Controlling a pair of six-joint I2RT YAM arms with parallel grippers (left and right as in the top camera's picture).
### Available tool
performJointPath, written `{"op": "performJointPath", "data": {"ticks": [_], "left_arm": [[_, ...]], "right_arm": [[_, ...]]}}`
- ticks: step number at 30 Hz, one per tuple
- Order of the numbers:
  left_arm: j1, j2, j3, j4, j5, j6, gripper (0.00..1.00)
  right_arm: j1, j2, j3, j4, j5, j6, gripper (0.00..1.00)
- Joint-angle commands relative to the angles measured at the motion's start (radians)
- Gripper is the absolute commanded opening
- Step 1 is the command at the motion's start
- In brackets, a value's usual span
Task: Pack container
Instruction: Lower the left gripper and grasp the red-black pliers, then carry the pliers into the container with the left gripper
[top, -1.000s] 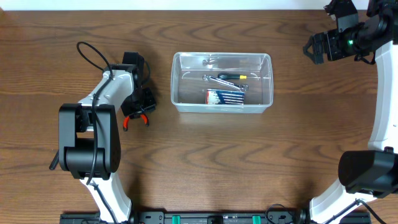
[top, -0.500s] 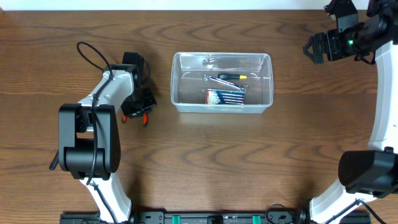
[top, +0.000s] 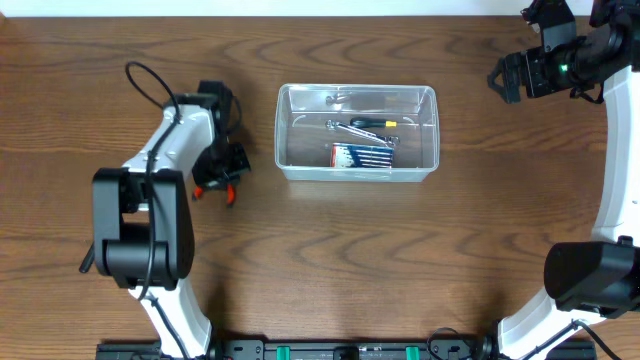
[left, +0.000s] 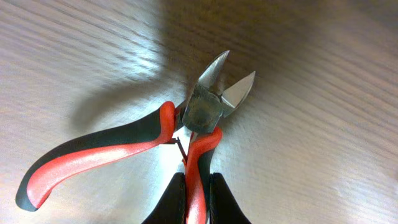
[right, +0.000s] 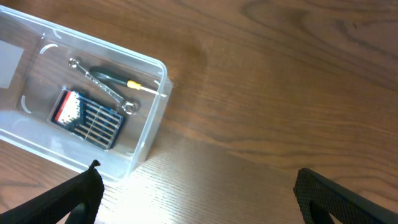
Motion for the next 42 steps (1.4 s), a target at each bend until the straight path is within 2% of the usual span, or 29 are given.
{"op": "performJointPath", "data": {"ticks": [1,5,10,15,18,22,28,42], "left_arm": [[-0.016,-0.156,0.138,-0.053,-0.045,0.114,0.06],[-0.092,-0.297,0.233,-0.085,-0.045,0.3,0.06],[-0.303,-0.407,0.248,-0.045,-0.045,0.582,0.06],[-0.517,-0.373,0.246,-0.018,-0.045,0.855,0.06],[-0.568,-0.31,0.245,0.032,-0.045,0.962,0.06],[-0.554,-0.194,0.245,0.096,-0.045,0.969,0.06],[-0.491,-0.041,0.245,0.109,-0.045,0.968,0.06],[-0.399,0.14,0.245,0.146,-0.026,0.916,0.06]], "right_arm": [[-0.001,0.01,0.001,0.003,-0.003,0.013,0.99],[-0.001,0.01,0.001,0.013,-0.004,0.013,0.99],[-0.001,0.01,0.001,0.015,-0.004,0.013,0.99],[-0.001,0.01,0.001,0.013,-0.004,0.013,0.99],[-0.001,0.01,0.001,0.007,-0.003,0.013,0.99],[-0.001,0.01,0.001,-0.002,0.004,0.013,0.99],[-0.001,0.01,0.001,-0.01,0.022,0.012,0.99],[-0.001,0.01,0.001,-0.012,0.022,0.005,0.99]]}}
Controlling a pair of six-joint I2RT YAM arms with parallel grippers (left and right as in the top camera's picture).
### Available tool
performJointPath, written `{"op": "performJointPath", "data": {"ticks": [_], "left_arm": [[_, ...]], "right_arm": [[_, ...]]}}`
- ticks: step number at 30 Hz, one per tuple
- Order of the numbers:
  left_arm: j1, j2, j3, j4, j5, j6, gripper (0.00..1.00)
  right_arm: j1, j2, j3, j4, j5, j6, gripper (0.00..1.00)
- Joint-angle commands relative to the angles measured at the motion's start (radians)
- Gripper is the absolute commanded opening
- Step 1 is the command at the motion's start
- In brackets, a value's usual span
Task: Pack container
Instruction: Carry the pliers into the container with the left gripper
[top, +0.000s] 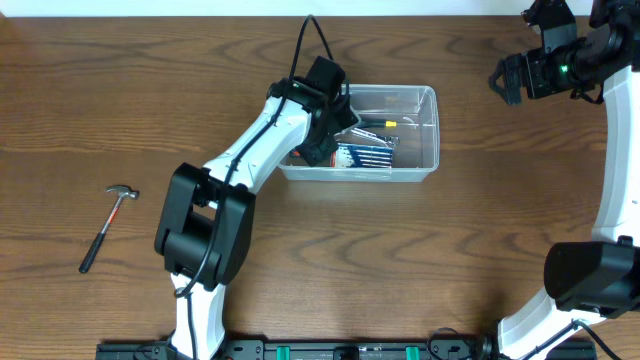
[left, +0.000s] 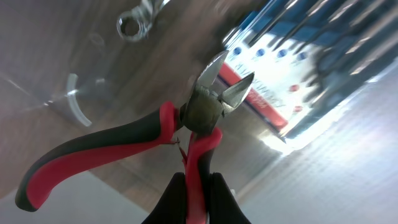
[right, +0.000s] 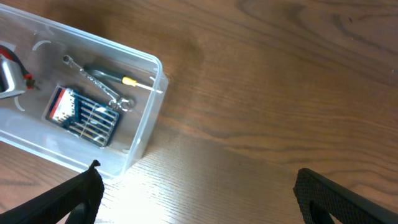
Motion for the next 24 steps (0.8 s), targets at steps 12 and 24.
{"op": "performJointPath", "data": {"ticks": [12,24], "left_arm": [[0.002,0.021,-0.004,-0.045,0.006,-0.012,0.66],[0.006,-0.378,-0.001,-0.094,-0.13,-0.026,0.77]], "right_arm": [[-0.001,0.009,0.0,-0.004,0.0,0.005,0.99],[-0.001,0.009,0.001,-0.001,0.0,0.005,0.99]]}}
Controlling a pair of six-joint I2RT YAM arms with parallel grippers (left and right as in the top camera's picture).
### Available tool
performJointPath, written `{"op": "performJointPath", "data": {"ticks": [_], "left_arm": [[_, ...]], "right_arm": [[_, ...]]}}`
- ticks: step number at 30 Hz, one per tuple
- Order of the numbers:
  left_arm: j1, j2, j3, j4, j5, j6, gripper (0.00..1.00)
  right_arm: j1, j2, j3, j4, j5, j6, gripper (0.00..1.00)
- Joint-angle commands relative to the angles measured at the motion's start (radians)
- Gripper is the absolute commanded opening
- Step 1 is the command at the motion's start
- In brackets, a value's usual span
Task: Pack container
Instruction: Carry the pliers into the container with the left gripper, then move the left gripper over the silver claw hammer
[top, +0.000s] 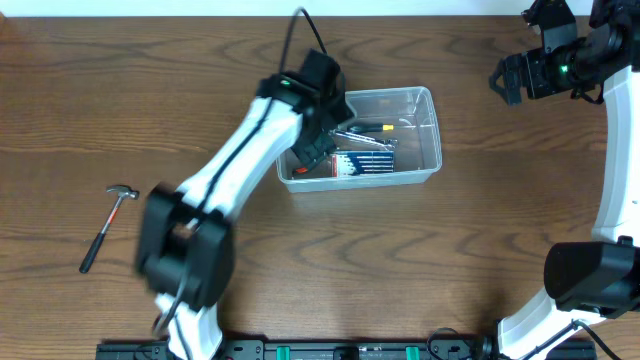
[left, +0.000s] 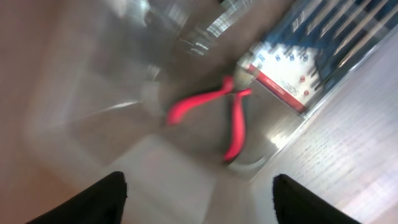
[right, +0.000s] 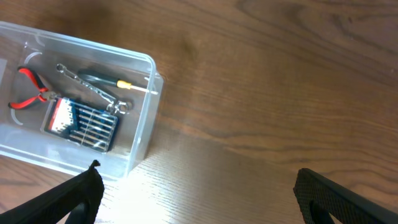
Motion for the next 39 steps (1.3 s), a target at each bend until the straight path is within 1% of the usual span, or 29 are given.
{"op": "performJointPath", "data": {"ticks": [1,4,7,9,10,12,14,15,16,17,18,19,21,22,23,27,29,35,38,39], "left_arm": [[0.013,-0.211,0.002,-0.026,-0.119,-0.048,0.79],[0.074,-0.34,0.001,-0.08,-0.206,-0.149,0.81],[0.214,-0.422,0.001,-0.147,-0.224,-0.251,0.82],[0.336,-0.444,0.001,-0.162,-0.224,-0.377,0.85],[0.404,-0.446,0.001,-0.166,-0.224,-0.478,0.86],[0.528,-0.438,-0.002,-0.181,-0.205,-0.681,0.9],[0.624,-0.413,-0.004,-0.201,-0.182,-0.796,0.9],[0.665,-0.393,-0.004,-0.212,-0.182,-0.83,0.9],[0.695,-0.375,-0.004,-0.217,-0.182,-0.837,0.9],[0.724,-0.35,-0.004,-0.22,-0.182,-0.816,0.9],[0.748,-0.323,-0.004,-0.22,-0.182,-0.755,0.9],[0.766,-0.294,-0.004,-0.219,-0.182,-0.665,0.91],[0.792,-0.232,-0.004,-0.223,-0.182,-0.446,0.86],[0.802,-0.2,-0.004,-0.229,-0.182,-0.358,0.84],[0.81,-0.174,-0.004,-0.23,-0.182,-0.318,0.84],[0.817,-0.092,-0.004,-0.24,-0.137,-0.23,0.84],[0.819,-0.07,-0.004,-0.241,-0.138,-0.197,0.84],[0.858,-0.061,-0.004,-0.239,-0.137,-0.114,0.85],[0.902,-0.061,-0.004,-0.235,-0.135,-0.094,0.86],[0.921,-0.061,-0.004,-0.235,-0.114,-0.072,0.86]], "right_arm": [[-0.001,0.009,0.0,-0.002,0.0,0.005,0.99],[-0.001,0.009,0.001,-0.002,-0.001,0.005,0.99],[0.0,0.009,0.001,-0.004,-0.001,0.005,0.99],[0.0,0.009,0.0,-0.007,-0.001,0.005,0.99],[0.0,0.009,0.001,-0.008,-0.001,0.005,0.99],[0.0,0.009,0.001,-0.009,-0.001,0.005,0.99],[0.002,0.009,0.001,-0.009,-0.001,0.005,0.99],[0.002,0.009,0.001,-0.011,-0.001,0.005,0.99],[0.002,0.009,0.001,-0.013,-0.001,0.005,0.99],[0.002,0.009,0.001,-0.015,-0.001,0.005,0.99],[0.002,0.009,0.001,-0.018,-0.001,0.005,0.99],[0.002,0.009,0.001,-0.019,-0.001,0.005,0.99],[0.002,0.009,0.0,-0.023,-0.001,0.005,0.99],[0.002,0.009,0.001,-0.027,-0.001,0.005,0.99],[0.002,0.009,0.001,-0.029,-0.001,0.005,0.99],[0.002,0.009,0.001,-0.034,0.0,0.005,0.99],[0.001,0.009,0.0,-0.035,-0.001,0.005,0.99],[0.001,0.009,0.001,-0.052,0.0,0.005,0.99],[0.001,0.009,0.0,-0.055,0.0,0.005,0.99],[0.001,0.009,0.001,-0.055,0.0,0.005,0.99]]}}
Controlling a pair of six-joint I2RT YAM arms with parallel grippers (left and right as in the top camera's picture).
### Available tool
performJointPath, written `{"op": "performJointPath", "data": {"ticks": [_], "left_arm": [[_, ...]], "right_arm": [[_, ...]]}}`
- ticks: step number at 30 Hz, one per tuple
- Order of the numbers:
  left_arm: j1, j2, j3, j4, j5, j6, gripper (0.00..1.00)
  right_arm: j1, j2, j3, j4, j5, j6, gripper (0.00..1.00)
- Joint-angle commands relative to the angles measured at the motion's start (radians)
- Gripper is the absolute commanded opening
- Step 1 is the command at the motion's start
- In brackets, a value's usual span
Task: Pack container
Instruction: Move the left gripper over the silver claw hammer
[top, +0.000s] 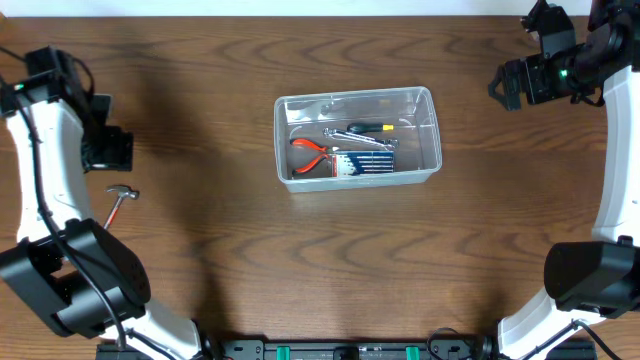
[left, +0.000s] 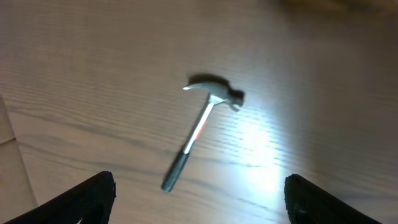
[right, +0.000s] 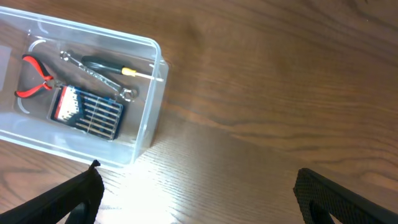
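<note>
A clear plastic container (top: 432, 130) stands mid-table. In it lie red-handled pliers (top: 312, 150), a wrench (top: 352, 134), a screwdriver (top: 372, 127) and a blue bit set (top: 362, 160). A small hammer (top: 118, 202) lies on the table at the far left, its handle partly hidden by the arm. My left gripper (top: 105, 150) hovers open just above it; in the left wrist view the hammer (left: 202, 127) lies ahead of the open gripper (left: 200, 202). My right gripper (top: 515, 80) hangs open at the far right, and its wrist view looks down on the container (right: 146, 134).
Bare wooden tabletop (top: 330, 260) surrounds the container. The left arm's base (top: 75, 280) stands at the front left, close to the hammer's handle. The right arm's base (top: 590, 275) stands at the front right.
My left gripper was open over the container with the pliers lying inside. Now it is at the far left of the table, open above the hammer. The right arm has not moved.
My left gripper was shut on the pliers on the table left of the container. Then it held them over the container's left end. Then it was open and the pliers lay inside. Now it hovers over the hammer, and the right gripper has stayed open throughout.
</note>
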Motion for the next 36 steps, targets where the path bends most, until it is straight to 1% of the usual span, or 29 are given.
{"op": "performJointPath", "data": {"ticks": [1,4,5,7,8,9,14,26,31,36], "left_arm": [[0.068,-0.006,-0.005,-0.003,0.06,0.1,0.85],[0.136,-0.005,-0.017,0.012,0.146,0.16,0.86],[0.158,-0.005,-0.024,0.013,0.169,0.175,0.89],[0.192,-0.005,-0.043,0.017,0.216,0.205,0.92],[0.204,-0.005,-0.056,0.024,0.247,0.22,0.96],[0.212,-0.005,-0.072,0.041,0.265,0.229,0.97],[0.215,-0.005,-0.165,0.144,0.26,0.299,0.98],[0.213,0.002,-0.335,0.385,0.26,0.348,1.0],[0.213,0.038,-0.343,0.441,0.261,0.347,1.0],[0.196,0.096,-0.344,0.449,0.26,0.346,1.0]], "right_arm": [[0.001,0.009,0.001,-0.003,0.0,0.005,0.99],[0.0,0.009,0.001,0.002,0.009,0.005,0.99],[0.0,0.009,0.001,0.007,0.023,0.005,0.99],[0.0,0.01,0.001,0.02,0.051,0.005,0.99],[0.0,0.009,0.001,0.03,0.058,0.005,0.99],[0.0,0.009,0.001,0.042,0.06,0.005,0.99],[0.001,0.009,0.001,0.076,0.059,0.009,0.99],[0.001,0.009,0.001,0.09,0.063,0.026,0.99],[0.001,0.009,0.001,0.104,0.063,0.078,0.99],[0.001,0.009,0.001,0.104,0.063,0.108,0.99]]}}
